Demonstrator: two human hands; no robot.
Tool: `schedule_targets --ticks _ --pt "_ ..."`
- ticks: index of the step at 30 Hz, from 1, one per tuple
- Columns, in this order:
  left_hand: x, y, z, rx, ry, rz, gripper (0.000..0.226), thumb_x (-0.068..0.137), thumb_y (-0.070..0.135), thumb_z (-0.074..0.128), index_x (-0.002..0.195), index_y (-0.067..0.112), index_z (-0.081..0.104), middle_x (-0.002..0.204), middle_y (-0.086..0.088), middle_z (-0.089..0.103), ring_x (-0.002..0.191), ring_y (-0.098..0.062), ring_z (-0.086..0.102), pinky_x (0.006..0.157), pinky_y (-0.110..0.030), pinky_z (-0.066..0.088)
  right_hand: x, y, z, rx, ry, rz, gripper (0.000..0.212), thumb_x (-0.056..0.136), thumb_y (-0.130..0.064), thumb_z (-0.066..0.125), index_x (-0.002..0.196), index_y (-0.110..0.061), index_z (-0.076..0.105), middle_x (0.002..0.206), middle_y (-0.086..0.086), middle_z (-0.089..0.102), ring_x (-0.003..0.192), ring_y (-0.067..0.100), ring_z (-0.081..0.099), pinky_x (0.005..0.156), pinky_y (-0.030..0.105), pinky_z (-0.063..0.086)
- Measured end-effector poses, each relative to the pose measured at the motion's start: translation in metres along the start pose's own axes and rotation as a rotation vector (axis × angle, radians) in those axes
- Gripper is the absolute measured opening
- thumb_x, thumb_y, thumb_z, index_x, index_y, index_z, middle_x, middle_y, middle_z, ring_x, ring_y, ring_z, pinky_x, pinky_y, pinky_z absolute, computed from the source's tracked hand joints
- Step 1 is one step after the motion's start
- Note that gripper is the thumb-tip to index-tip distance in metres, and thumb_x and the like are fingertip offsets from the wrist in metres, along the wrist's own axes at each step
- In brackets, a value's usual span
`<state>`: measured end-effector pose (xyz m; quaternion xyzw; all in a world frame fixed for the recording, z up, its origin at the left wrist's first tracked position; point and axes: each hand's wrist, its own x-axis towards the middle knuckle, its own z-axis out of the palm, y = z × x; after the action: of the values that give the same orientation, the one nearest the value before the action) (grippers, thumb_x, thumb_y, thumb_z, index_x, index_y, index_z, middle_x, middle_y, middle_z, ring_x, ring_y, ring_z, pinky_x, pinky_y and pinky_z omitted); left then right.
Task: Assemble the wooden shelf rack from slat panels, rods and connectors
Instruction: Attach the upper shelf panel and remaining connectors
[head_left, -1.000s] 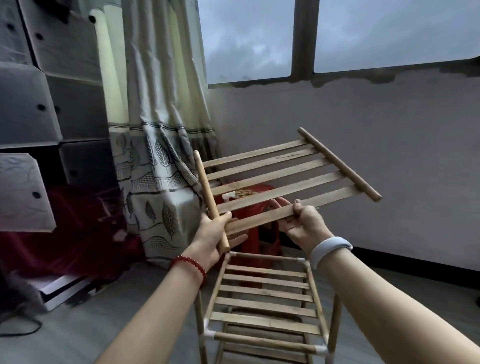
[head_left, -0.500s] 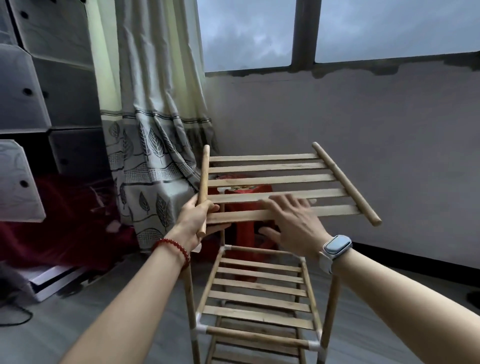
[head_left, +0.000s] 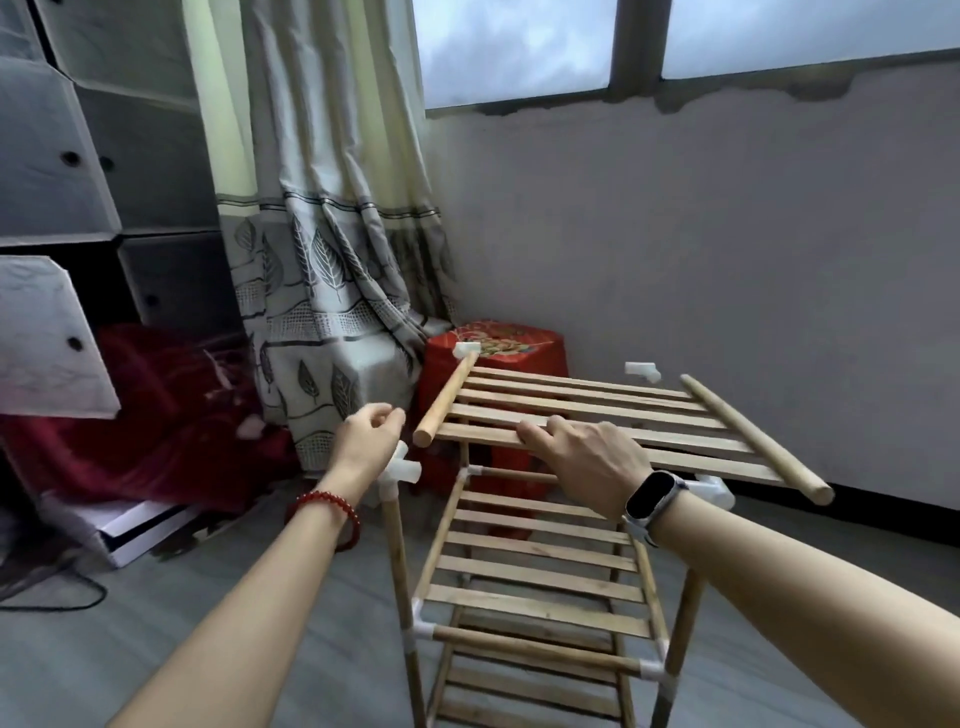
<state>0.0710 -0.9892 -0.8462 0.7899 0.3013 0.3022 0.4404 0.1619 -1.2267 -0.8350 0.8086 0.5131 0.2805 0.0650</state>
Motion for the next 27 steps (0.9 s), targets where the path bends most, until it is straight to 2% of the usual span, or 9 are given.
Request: schedule_targets --ticks 4,7,10,13,16,18,21,24,27 --pt "-0.017 -0.022 0.023 -0.261 -0.182 -0.168 0.028 0.097 0.023 0.044 0.112 0.003 0.057 0.096 -0.014 0.064 0.088 -0.026 0.057 0.069 -0.030 0.040 -0.007 0.009 0.003 0.015 0.010 0.110 0.044 0.096 -0.032 0.048 0.135 -0.022 0.029 0.098 0.000 0.053 0.068 0.021 0.058 0.051 0.030 0.038" --pt "-0.034 -0.022 0.029 -0.351 -0.218 -0.157 0.018 0.098 0.021 0.040 0.096 0.014 0.057 0.096 -0.015 0.056 0.087 -0.028 0.053 0.071 -0.033 0.040 -0.015 0.016 0.002 -0.011 0.029 0.127 0.040 0.098 -0.021 0.039 0.137 -0.022 0.030 0.097 0.000 0.052 0.058 0.018 0.044 0.048 0.029 0.031" --pt "-0.061 -0.012 0.029 -0.487 -0.381 -0.192 0.027 0.103 0.022 0.033 0.114 0.006 0.052 0.089 -0.013 0.051 0.081 -0.028 0.050 0.064 -0.029 0.042 -0.028 0.019 -0.006 -0.032 0.099 0.038 0.043 0.087 -0.009 0.058 0.128 -0.014 0.050 0.085 0.004 0.057 0.051 0.019 0.050 0.039 0.029 0.033" --pt "-0.102 -0.003 0.036 -0.612 -0.610 -0.219 0.030 0.103 0.023 0.030 0.120 0.006 0.048 0.093 -0.016 0.055 0.084 -0.031 0.056 0.078 -0.036 0.044 -0.044 0.022 -0.009 -0.001 0.228 -0.061 0.047 0.059 -0.008 0.082 0.103 -0.007 0.065 0.063 0.006 0.055 0.038 0.022 0.050 0.029 0.021 0.029" --pt "-0.127 0.006 0.039 -0.636 -0.857 -0.220 0.032 0.101 0.027 0.035 0.119 0.009 0.055 0.117 -0.010 0.065 0.103 -0.030 0.062 0.090 -0.043 0.047 -0.055 0.031 -0.008 0.001 0.247 -0.112 0.043 0.071 -0.029 0.073 0.106 -0.012 0.056 0.066 0.006 0.057 0.042 0.022 0.053 0.033 0.020 0.028" --pt "-0.133 0.012 0.041 -0.541 -1.004 -0.161 0.035 0.101 0.027 0.036 0.121 0.009 0.057 0.122 -0.011 0.063 0.107 -0.026 0.062 0.087 -0.036 0.052 -0.063 0.036 -0.009 -0.033 0.259 -0.112 0.037 0.069 -0.017 0.081 0.102 -0.011 0.065 0.068 0.005 0.057 0.044 0.021 0.054 0.031 0.021 0.032" --pt "-0.131 0.022 0.048 -0.646 -0.961 -0.224 0.033 0.102 0.020 0.033 0.120 0.006 0.057 0.117 -0.014 0.066 0.104 -0.026 0.065 0.085 -0.037 0.054 -0.079 0.045 -0.008 -0.022 0.303 -0.161 0.037 0.069 -0.005 0.078 0.104 -0.010 0.066 0.070 0.006 0.059 0.048 0.021 0.055 0.031 0.025 0.040" --pt "-0.123 0.029 0.054 -1.099 -0.873 -0.462 0.042 0.102 0.025 0.023 0.129 0.006 0.048 0.118 -0.022 0.064 0.105 -0.036 0.064 0.090 -0.053 0.050 -0.082 0.049 -0.010 -0.017 0.386 -0.219 0.032 0.081 -0.008 0.054 0.112 -0.013 0.053 0.071 0.007 0.060 0.051 0.022 0.057 0.036 0.024 0.041" --pt "-0.117 0.036 0.057 -1.430 -0.848 -0.519 0.050 0.092 0.023 0.027 0.136 0.007 0.042 0.124 -0.029 0.057 0.111 -0.045 0.058 0.090 -0.061 0.047 -0.079 0.047 -0.013 0.034 0.396 -0.185 0.049 0.060 0.002 0.080 0.107 -0.008 0.066 0.071 0.009 0.060 0.051 0.022 0.056 0.038 0.022 0.040"
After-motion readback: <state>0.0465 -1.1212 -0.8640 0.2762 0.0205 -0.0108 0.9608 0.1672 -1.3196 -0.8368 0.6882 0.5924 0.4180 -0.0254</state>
